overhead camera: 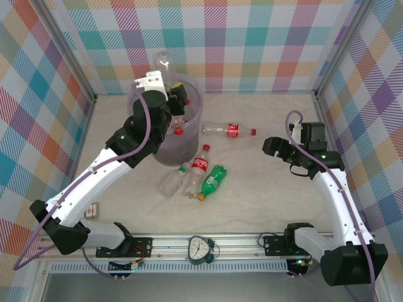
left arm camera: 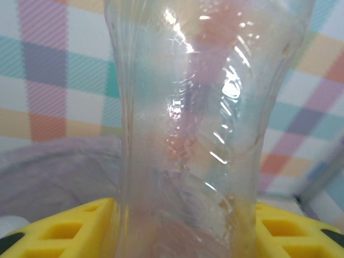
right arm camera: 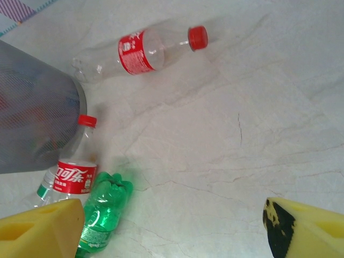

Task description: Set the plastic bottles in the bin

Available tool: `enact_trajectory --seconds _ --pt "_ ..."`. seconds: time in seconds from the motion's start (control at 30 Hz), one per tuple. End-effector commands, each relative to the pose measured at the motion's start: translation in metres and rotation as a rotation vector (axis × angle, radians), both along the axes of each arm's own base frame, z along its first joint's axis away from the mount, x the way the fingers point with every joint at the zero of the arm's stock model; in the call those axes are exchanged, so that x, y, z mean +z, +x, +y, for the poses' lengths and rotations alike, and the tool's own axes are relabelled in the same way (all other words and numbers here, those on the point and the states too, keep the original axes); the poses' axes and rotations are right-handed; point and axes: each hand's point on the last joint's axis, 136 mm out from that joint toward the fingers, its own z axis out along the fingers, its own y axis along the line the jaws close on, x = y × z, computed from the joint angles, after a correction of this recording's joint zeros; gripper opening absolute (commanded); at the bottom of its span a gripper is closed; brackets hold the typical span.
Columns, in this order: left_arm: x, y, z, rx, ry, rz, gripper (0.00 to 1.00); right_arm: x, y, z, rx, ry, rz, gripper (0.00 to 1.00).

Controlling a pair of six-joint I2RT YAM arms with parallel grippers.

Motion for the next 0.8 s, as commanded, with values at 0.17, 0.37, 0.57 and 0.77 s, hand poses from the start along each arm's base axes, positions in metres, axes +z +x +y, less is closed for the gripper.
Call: enact_trajectory --seconds 0.17,0.37,0.57,0.77 --pt "0.001 0.048 0.007 0.077 0.164 -0.012 0.52 -0.009 -0.005 0.010 0.038 0.051 0.030 0.86" --pt "-0.072 0.074 -0.002 0.038 0.372 0.224 0.43 -0.009 -0.005 0.022 0.063 0.122 0.034 0.87" --pt "-0.130 0.081 -0.008 -0.077 0.423 0.370 0.44 -0.001 -0.004 0.029 0.087 0.162 0.018 0.87" --pt "-0.179 0.072 -0.014 -0.192 0.442 0.534 0.43 -0.002 -0.004 0.032 0.091 0.185 0.022 0.87"
